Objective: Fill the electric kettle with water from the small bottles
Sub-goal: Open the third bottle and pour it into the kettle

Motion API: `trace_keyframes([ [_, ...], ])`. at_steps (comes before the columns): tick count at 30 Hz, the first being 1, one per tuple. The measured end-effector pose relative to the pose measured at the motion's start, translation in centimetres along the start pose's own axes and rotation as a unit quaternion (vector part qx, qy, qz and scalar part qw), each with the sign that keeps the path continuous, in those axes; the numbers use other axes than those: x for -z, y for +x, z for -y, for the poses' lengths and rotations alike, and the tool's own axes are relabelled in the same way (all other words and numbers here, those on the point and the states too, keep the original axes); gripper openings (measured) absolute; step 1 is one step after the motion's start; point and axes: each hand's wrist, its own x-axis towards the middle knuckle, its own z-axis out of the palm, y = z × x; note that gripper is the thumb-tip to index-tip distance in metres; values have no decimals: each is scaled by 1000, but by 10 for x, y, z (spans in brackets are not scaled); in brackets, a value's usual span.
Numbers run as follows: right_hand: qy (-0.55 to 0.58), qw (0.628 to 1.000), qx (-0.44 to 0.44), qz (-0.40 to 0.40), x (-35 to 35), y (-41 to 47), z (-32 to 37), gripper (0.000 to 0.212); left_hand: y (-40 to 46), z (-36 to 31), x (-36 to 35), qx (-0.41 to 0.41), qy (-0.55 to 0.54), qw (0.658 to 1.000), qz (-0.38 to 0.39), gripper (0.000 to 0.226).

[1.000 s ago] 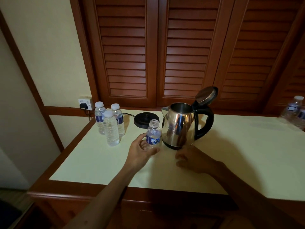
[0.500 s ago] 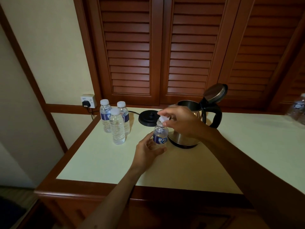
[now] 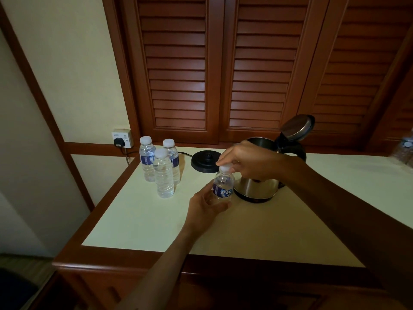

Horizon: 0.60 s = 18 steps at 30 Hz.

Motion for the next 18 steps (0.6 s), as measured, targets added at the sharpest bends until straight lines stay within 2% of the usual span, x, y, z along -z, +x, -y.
trace_keyframes([
  [6, -40, 997, -65, 10, -2, 7, 6, 19, 0, -3, 1, -1, 4, 1000, 0, 63],
  [11, -87, 991, -101, 2, -7, 9, 9, 35, 2, 0, 1, 1, 11, 1000, -4, 62],
  [16, -216, 966, -132, -55, -26, 12, 7, 52, 3, 2, 0, 2, 17, 1000, 1, 62],
  [18, -189, 970, -143, -53, -23, 12, 6, 52, 3, 3, 0, 0, 24, 1000, -2, 61],
])
